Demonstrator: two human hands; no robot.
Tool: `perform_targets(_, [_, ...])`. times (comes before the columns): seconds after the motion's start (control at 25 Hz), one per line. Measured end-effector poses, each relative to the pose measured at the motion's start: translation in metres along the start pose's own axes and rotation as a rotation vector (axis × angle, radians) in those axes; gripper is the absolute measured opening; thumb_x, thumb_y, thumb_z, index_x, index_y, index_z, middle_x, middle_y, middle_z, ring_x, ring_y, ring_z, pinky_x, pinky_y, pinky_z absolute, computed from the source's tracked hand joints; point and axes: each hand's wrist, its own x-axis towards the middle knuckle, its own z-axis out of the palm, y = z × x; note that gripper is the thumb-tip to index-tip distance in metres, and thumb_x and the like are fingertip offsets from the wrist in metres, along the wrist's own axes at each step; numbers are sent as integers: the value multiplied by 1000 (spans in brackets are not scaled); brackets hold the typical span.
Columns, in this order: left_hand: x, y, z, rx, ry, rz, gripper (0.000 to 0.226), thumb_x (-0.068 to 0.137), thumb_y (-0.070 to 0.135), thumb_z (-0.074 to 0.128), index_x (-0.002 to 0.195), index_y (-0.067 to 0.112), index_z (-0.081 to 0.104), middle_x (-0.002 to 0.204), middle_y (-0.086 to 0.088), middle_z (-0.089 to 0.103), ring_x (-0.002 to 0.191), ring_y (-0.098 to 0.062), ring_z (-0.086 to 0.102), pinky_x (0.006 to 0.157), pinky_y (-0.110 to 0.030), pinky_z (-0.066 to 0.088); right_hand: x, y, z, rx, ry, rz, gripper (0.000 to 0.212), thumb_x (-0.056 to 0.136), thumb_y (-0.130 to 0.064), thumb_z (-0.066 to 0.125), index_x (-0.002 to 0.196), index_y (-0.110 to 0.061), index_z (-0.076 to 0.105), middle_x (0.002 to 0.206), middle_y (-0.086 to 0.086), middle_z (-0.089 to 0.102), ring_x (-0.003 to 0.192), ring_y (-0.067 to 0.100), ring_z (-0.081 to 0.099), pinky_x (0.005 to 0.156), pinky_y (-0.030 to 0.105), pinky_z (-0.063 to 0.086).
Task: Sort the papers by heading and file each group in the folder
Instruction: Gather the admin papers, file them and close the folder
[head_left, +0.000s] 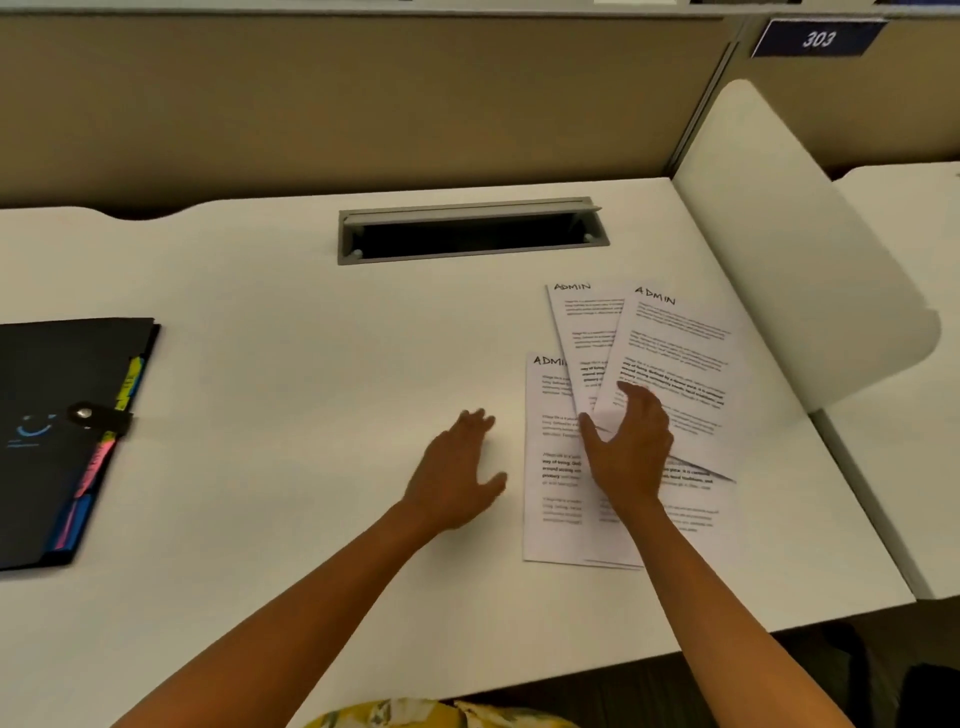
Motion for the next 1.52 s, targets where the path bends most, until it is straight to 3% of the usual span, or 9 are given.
perform_targets(0.12, [16, 16, 27, 166, -166, 116, 90, 87, 59, 53, 154, 24, 4, 163, 5, -3, 147, -12, -14, 120, -37, -8, 17, 39, -2, -139, -87, 37, 86, 84, -65, 55, 152, -28, 18, 162, 4, 12, 150, 26, 7, 119, 43, 3])
perform_targets(0.2, [23, 17, 40, 224, -208, 146, 96, 81, 72, 48, 153, 32, 0, 161, 10, -10, 145, -13, -23, 118, -42, -15, 20, 55, 3, -197, -165, 37, 89, 84, -74, 41, 154, -30, 8, 164, 3, 1, 151, 27, -5, 121, 46, -3])
perform_targets(0.44, [28, -2, 37, 349, -217, 118, 100, 77, 81, 42, 152, 36, -5, 158, 14, -20, 141, -16, -34, 117, -47, -17, 12, 41, 29, -271, -245, -2, 88, 84, -78, 21, 155, -28, 9, 164, 3, -2, 150, 29, -7, 121, 49, 0])
perform_targets(0.8, [-2, -80, -20, 305, -86, -128, 101, 73, 82, 44, 153, 33, 6, 160, 15, -12, 143, -16, -29, 117, -42, -10, -26, -70, 93, -213, -394, -200, 82, 89, -72, 29, 155, -28, 9, 164, 4, -5, 149, 32, -12, 120, 51, -5])
perform_targets(0.96, [-17, -102, -33, 239, -33, -191, 102, 69, 84, 45, 152, 33, 15, 161, 14, -2, 147, -18, -19, 119, -43, -4, -44, -98, 106, -198, -476, -240, 83, 89, -71, 32, 155, -28, 7, 163, 3, -9, 148, 32, -16, 120, 52, -5])
perform_targets(1.08, [-17, -107, -36, 169, 99, -232, 83, 76, 75, 53, 143, 29, 36, 158, 10, 23, 149, -20, 5, 121, -43, 9, -47, -109, 105, -138, -507, -228, 85, 86, -70, 41, 154, -28, 14, 164, 1, -6, 149, 29, -12, 121, 48, -6])
perform_targets(1.28, [10, -88, -38, 51, 324, -300, 68, 80, 46, 69, 136, 18, 43, 140, -2, 41, 126, -21, 43, 102, -34, 39, -8, -100, 86, 114, -202, -31, 79, 81, -55, 65, 145, -24, 31, 161, 3, 11, 147, 28, 9, 117, 47, 11])
perform_targets(1.36, [30, -77, -42, -13, 317, -301, 65, 81, 41, 70, 136, 16, 43, 136, -3, 43, 123, -20, 43, 98, -31, 41, 17, -93, 82, 21, -155, 113, 88, 73, -56, 73, 142, -20, 31, 156, 9, 18, 143, 33, 18, 113, 53, 22])
perform_targets(1.52, [72, -60, -47, -280, 219, -453, 72, 79, 38, 74, 137, 12, 41, 133, -9, 45, 122, -24, 48, 103, -38, 44, 44, -86, 74, -36, -235, 234, 106, 56, -56, 86, 138, -17, 30, 139, 9, 31, 127, 30, 35, 99, 48, 40])
